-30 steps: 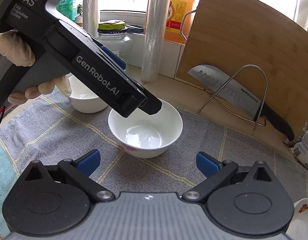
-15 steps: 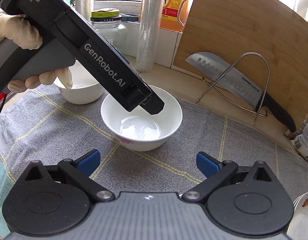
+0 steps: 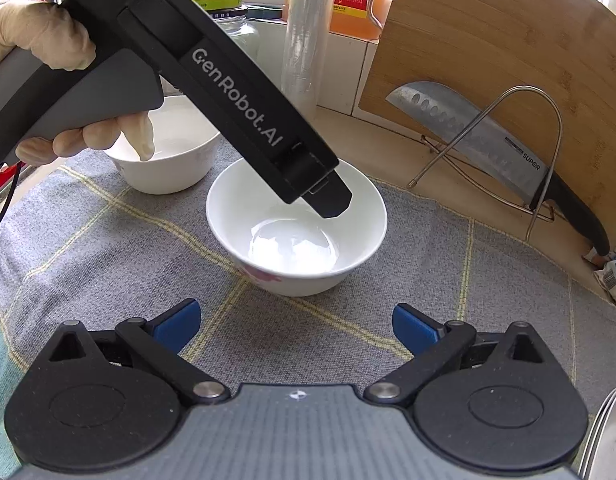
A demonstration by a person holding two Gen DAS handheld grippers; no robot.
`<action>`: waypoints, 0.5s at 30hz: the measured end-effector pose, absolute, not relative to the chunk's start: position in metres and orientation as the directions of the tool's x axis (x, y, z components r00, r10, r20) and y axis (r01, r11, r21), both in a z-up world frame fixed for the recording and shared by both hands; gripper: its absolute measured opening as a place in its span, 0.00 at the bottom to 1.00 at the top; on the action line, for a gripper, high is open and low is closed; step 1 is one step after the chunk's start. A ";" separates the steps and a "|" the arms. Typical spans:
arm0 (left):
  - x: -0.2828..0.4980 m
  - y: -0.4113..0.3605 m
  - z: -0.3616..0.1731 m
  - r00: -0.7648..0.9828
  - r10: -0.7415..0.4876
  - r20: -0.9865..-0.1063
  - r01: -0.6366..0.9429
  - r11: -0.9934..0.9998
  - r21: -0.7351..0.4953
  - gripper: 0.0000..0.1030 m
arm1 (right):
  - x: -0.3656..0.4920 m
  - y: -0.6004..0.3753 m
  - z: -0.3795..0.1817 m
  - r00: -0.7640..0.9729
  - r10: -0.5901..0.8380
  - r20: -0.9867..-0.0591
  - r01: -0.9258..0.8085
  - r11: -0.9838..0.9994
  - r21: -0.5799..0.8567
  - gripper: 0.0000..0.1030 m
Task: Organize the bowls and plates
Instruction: 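Close the left tool on the pink-flowered bowl rim and lift it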
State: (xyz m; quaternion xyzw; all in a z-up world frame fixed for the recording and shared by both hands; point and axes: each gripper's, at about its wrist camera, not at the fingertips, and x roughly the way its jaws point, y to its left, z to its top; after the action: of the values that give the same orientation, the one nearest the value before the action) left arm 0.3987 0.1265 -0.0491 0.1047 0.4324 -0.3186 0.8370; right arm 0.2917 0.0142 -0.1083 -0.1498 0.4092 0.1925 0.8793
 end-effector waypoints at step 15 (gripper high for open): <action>0.403 0.125 -0.053 0.351 -0.486 -0.801 0.655 0.739 -0.161 0.96 | 0.302 0.024 -0.113 0.602 0.186 -0.776 -0.461 0.875 -0.148 1.00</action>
State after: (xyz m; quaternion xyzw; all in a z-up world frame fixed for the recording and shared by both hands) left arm 0.4026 0.1253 -0.0534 0.0939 0.4501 -0.3492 0.8165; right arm 0.3020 0.0243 -0.1129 -0.1690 0.4061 0.1840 0.8790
